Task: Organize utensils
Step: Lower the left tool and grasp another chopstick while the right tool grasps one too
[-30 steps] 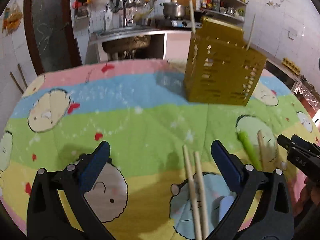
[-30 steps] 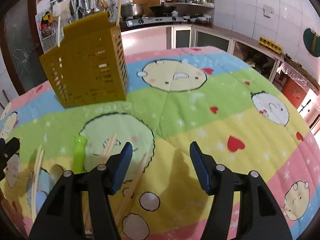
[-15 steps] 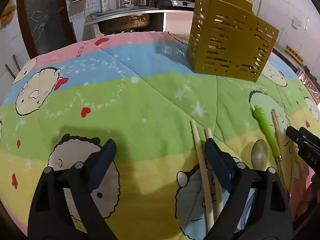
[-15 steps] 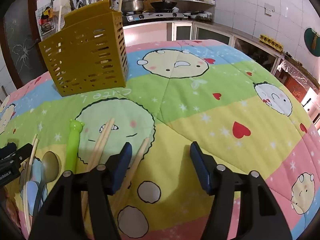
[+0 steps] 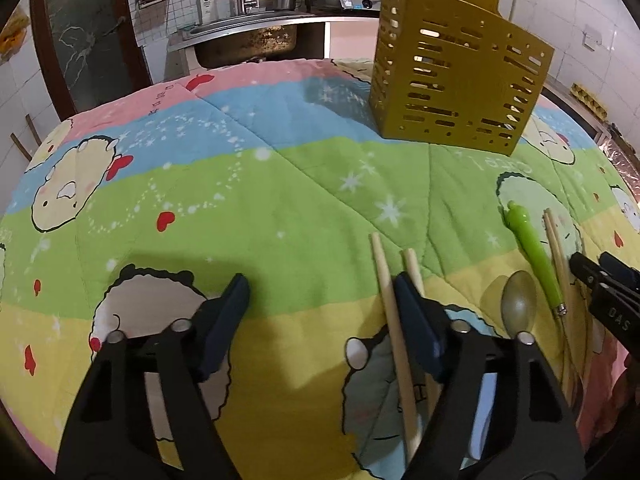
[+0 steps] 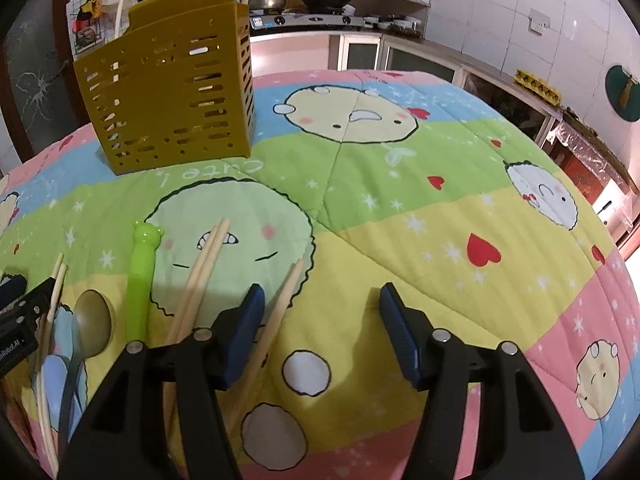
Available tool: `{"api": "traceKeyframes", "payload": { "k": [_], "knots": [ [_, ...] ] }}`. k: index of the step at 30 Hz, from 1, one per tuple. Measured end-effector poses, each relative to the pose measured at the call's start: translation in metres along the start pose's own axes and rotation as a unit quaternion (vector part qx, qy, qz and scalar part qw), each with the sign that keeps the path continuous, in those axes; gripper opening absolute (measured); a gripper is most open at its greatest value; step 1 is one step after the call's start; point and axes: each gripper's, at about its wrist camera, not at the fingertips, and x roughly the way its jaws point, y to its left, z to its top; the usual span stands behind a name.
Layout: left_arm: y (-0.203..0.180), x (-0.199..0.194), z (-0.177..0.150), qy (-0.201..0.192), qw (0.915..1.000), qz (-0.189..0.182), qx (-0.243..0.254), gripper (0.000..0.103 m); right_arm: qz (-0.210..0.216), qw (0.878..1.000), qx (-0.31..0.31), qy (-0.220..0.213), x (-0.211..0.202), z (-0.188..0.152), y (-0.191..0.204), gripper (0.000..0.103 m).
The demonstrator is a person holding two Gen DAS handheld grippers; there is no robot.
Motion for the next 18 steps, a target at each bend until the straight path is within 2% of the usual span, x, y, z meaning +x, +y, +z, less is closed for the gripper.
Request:
{"api": "traceKeyframes", "payload": {
  "k": [2,4,6,10,15,18],
  "knots": [
    [-0.003,-0.001,0.001,0.002,1.0,-0.004,0.002,0.059,0.002,1.0,0.001,0.007,0.0,0.002,0.004,0.049],
    [-0.006,-0.001,0.002,0.004,1.0,-0.006,0.003,0.053,0.008,1.0,0.001,0.012,0.0,0.003,0.008,0.036],
    [-0.007,0.0,0.004,0.009,0.9999,-0.009,-0.003,0.045,0.01,1.0,0.001,0.015,0.001,0.004,0.011,0.029],
    [-0.01,0.001,0.01,0.021,0.9995,-0.017,-0.014,0.03,0.021,1.0,0.008,0.021,0.003,0.007,0.011,0.021],
    [-0.02,0.007,0.015,0.029,0.9995,-0.01,-0.003,0.011,0.03,0.999,0.009,0.022,0.01,0.015,0.01,0.012],
    [-0.019,0.01,0.019,0.035,0.9991,-0.016,-0.017,0.006,0.042,0.999,0.015,0.02,0.011,0.017,0.008,0.007]
  ]
}}
